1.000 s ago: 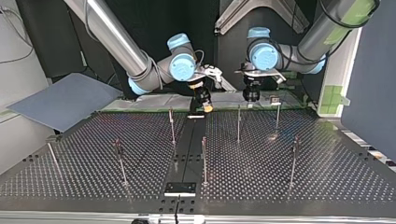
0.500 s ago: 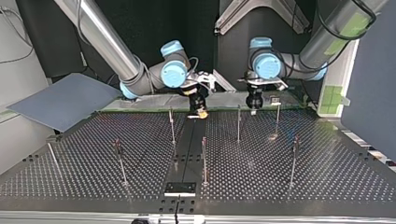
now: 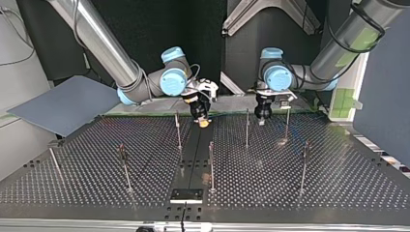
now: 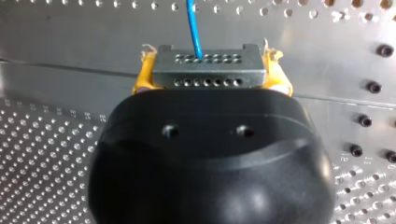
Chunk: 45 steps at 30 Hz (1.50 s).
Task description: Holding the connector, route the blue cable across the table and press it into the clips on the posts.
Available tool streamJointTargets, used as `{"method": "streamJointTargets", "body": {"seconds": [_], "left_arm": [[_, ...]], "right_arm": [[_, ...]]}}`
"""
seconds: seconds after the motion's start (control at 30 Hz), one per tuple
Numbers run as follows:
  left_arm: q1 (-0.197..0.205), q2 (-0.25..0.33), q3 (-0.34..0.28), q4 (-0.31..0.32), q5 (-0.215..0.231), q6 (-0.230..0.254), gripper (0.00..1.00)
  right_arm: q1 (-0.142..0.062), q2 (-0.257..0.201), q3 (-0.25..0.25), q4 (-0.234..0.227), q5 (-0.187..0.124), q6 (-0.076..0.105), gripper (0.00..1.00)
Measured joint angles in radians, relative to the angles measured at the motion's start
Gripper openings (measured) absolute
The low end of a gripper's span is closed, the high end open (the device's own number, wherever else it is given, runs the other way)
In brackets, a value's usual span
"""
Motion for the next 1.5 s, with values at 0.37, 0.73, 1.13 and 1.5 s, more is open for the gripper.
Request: {"method": "streamJointTargets", "body": {"seconds": [0.37, 0.73, 1.13, 1.5], "left_arm": [[0.031, -0.018, 0.085, -0.009, 0.021, -0.022, 0.00], [0.038, -0.018, 0.110, -0.007, 0.015, -0.010, 0.31], [0.017, -0.015, 0.110, -0.089, -0.017, 0.025, 1.00], [-0.064, 0.047, 0.070, -0.184, -0.110, 0.115, 1.00]], "right_arm": [[-0.031, 0.000, -0.006, -0.003, -0.002, -0.002, 0.00], [-0.041, 0.000, -0.014, -0.003, -0.014, -0.006, 0.00], [-0.042, 0.000, -0.024, 0.000, -0.017, -0.003, 0.00], [-0.051, 0.000, -0.024, 0.003, -0.018, -0.001, 0.00]]}}
